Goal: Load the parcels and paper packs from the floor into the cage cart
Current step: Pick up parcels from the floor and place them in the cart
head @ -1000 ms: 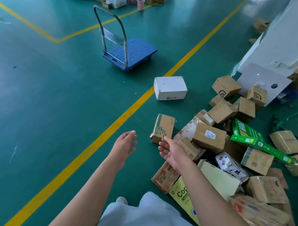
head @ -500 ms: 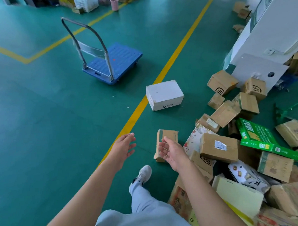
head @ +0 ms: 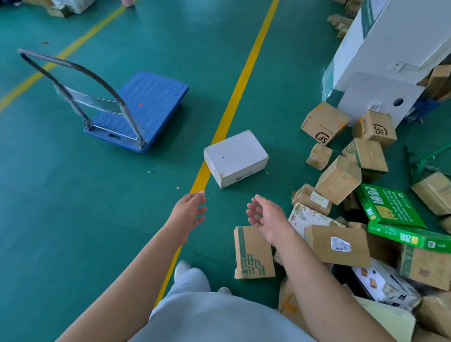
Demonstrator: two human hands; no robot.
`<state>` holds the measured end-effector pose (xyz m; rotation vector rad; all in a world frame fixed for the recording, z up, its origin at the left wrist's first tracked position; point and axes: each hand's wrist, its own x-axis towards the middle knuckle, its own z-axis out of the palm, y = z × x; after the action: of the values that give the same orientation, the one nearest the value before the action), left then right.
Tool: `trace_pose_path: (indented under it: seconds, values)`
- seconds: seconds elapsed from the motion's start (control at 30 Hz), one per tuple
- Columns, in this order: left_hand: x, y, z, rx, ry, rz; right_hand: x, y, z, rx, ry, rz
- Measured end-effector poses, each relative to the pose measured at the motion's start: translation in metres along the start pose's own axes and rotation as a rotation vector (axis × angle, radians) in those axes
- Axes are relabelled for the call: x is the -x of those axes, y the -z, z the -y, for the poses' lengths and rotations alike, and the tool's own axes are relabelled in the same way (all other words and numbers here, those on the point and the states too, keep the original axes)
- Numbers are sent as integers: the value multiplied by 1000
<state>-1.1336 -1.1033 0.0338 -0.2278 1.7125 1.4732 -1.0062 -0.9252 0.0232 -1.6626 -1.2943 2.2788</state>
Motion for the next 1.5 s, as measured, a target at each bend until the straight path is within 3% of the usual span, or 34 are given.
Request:
trace_pose_path:
  seconds: [0.5, 0.73, 1.0, 1.27, 1.5]
  values:
    - [-335, -50, -200, -152, 179, 137, -248, -115, 192, 33, -137, -131]
    - [-446, -85, -224, -271, 328, 156, -358, -107, 228, 73, -218, -156]
    - [-588, -127, -159, -224, 516, 24, -533, -61, 219, 260, -309, -151]
    - [-735, -147, -34, -190, 652, -71, -717, -19, 156, 479, -367, -128]
    - [-844, -137, 71, -183, 696, -151, -884, 10, 114, 772, -230, -167]
